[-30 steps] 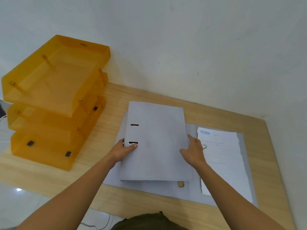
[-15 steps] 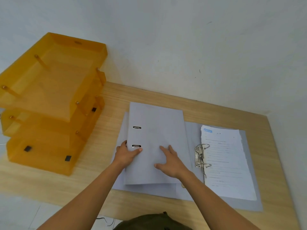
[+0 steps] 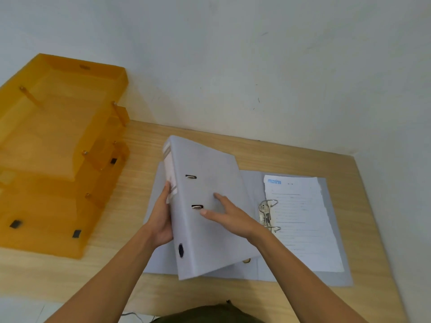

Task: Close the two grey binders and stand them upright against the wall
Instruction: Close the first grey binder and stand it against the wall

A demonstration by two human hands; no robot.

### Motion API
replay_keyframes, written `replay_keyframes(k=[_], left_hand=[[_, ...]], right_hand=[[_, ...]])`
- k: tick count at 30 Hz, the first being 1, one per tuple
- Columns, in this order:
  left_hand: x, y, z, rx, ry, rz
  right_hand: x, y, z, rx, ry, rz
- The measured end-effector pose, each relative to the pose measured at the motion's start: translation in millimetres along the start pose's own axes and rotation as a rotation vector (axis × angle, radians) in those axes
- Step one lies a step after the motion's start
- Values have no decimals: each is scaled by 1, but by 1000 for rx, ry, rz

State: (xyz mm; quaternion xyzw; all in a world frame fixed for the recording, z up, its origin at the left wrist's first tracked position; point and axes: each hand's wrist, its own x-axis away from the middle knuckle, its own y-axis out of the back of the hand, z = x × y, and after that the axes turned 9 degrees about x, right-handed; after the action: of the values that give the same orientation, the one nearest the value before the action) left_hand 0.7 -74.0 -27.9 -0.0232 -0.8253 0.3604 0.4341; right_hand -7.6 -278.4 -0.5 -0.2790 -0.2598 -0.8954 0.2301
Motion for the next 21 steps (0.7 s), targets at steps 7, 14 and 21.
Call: replay_keyframes(k=[7,14,21], left_hand=[[17,-70,-12,-261,4,227],[40,-141,1,-764,-305,313],[19,-225,42,-1158,-614,452]], right_hand=[[25,38,38,-5,68,-22],[83,99,32,-284,286,-68],[139,172,7,-98,364,-362]])
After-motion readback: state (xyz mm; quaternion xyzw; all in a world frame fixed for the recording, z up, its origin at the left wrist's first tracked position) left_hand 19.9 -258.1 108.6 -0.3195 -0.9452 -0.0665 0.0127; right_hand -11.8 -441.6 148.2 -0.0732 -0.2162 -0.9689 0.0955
